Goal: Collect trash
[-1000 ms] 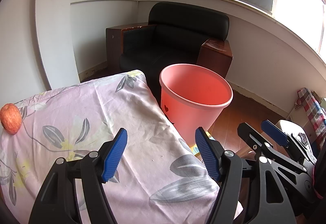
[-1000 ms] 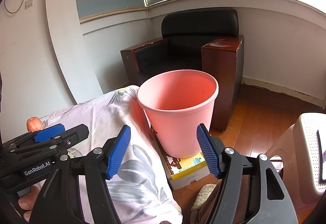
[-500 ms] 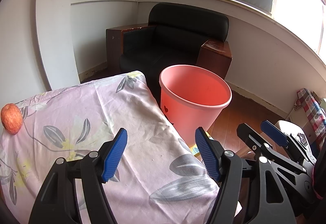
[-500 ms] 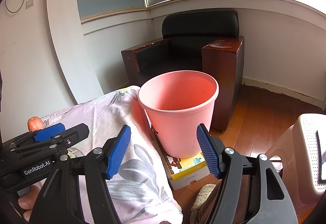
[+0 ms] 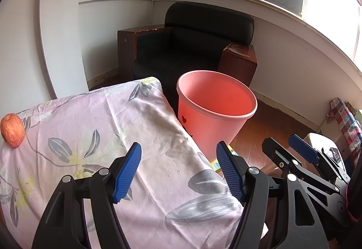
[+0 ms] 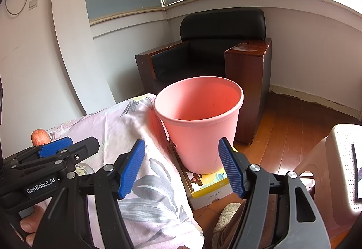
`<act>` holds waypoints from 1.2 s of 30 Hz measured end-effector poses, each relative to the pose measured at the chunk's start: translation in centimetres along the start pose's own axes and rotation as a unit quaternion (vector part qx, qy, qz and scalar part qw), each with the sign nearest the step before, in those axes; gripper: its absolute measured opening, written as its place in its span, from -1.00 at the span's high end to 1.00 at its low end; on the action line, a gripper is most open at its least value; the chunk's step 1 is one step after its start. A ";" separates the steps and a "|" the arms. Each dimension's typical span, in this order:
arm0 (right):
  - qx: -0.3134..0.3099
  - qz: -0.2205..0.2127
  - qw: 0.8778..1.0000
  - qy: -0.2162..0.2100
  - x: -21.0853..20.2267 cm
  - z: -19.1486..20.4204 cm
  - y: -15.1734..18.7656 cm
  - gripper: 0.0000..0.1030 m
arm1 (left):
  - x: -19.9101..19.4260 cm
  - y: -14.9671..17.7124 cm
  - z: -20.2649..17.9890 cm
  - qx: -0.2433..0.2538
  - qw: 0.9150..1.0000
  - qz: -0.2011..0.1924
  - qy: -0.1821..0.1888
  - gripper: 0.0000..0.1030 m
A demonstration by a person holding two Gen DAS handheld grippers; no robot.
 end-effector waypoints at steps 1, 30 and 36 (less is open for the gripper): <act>0.000 0.000 1.000 0.000 0.0 0.0 0.0 -0.32 | 0.0 0.1 0.0 0.000 1.000 0.000 0.000 -0.31; 0.005 0.012 1.000 -0.003 0.5 -0.4 0.6 -0.32 | 0.5 0.6 -0.1 -0.001 1.000 0.010 0.005 -0.30; 0.005 0.014 1.000 -0.003 0.6 -0.4 0.7 -0.32 | 0.5 0.6 -0.2 0.000 1.000 0.010 0.006 -0.28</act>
Point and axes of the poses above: each gripper's, at about its wrist camera, not at the fingertips, and x roughly the way its jaws point, z to its left, y to its underside, the point moved 9 cm from there along x, roughly the way its jaws point, and after that the axes turned 2 degrees about y, right-handed, at the moved point
